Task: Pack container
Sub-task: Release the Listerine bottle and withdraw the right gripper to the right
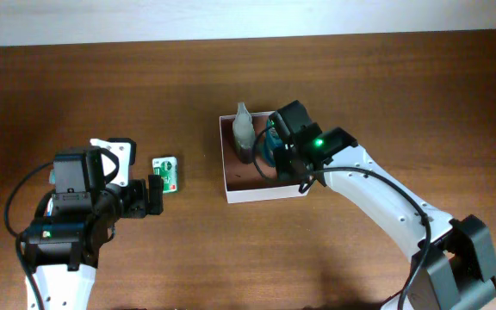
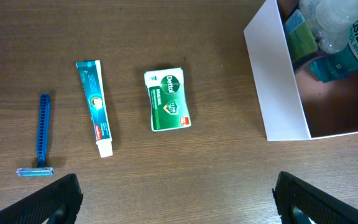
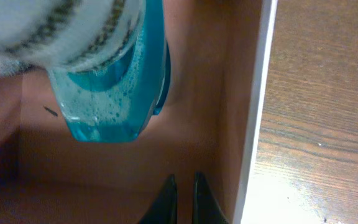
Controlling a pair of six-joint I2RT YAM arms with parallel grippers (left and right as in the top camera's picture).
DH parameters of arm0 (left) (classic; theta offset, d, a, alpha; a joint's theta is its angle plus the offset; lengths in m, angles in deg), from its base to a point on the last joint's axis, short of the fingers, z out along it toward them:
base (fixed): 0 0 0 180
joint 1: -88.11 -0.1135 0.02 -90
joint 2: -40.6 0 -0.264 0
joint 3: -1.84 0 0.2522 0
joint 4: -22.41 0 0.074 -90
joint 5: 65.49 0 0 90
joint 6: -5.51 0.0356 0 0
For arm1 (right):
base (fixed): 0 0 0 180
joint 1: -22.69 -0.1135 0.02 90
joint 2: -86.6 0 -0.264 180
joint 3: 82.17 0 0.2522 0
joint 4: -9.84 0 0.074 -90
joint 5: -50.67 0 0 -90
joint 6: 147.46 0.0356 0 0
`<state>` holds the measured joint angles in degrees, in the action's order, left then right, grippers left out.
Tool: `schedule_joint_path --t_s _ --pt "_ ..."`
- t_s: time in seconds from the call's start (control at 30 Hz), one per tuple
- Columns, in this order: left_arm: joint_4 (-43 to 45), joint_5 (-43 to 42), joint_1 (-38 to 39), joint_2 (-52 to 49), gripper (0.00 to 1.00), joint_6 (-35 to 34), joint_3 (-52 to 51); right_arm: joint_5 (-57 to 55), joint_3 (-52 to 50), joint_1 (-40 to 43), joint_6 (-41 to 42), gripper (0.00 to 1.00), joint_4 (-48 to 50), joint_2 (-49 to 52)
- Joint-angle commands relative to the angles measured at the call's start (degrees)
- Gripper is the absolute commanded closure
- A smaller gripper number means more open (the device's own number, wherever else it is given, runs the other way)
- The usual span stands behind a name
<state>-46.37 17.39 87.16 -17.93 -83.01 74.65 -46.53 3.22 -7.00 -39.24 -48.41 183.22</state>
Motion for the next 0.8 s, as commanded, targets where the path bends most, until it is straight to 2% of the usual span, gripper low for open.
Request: schedule_joint_path --t_s 0.0,0.2,0.37,0.77 --pt "0.11 -0.61 -0.20 -0.09 0.01 -0.59 1.20 0.76 -1.40 -0.31 -2.99 0.96 1.81 0.09" --pt "0.09 -0.61 -0.20 -0.09 0.01 -0.59 1.20 1.11 -1.60 -0.35 -3.06 0.96 5.14 0.09" --pt "0.11 -0.59 -0.20 -0.26 0.01 -0.59 1.20 2.71 -1.60 -1.11 -6.47 0.96 5.77 0.09" --pt "0.09 -0.61 -0.20 -2.38 0.01 -0.59 1.20 2.69 -1.64 -1.60 -6.43 0.96 7.06 0.20"
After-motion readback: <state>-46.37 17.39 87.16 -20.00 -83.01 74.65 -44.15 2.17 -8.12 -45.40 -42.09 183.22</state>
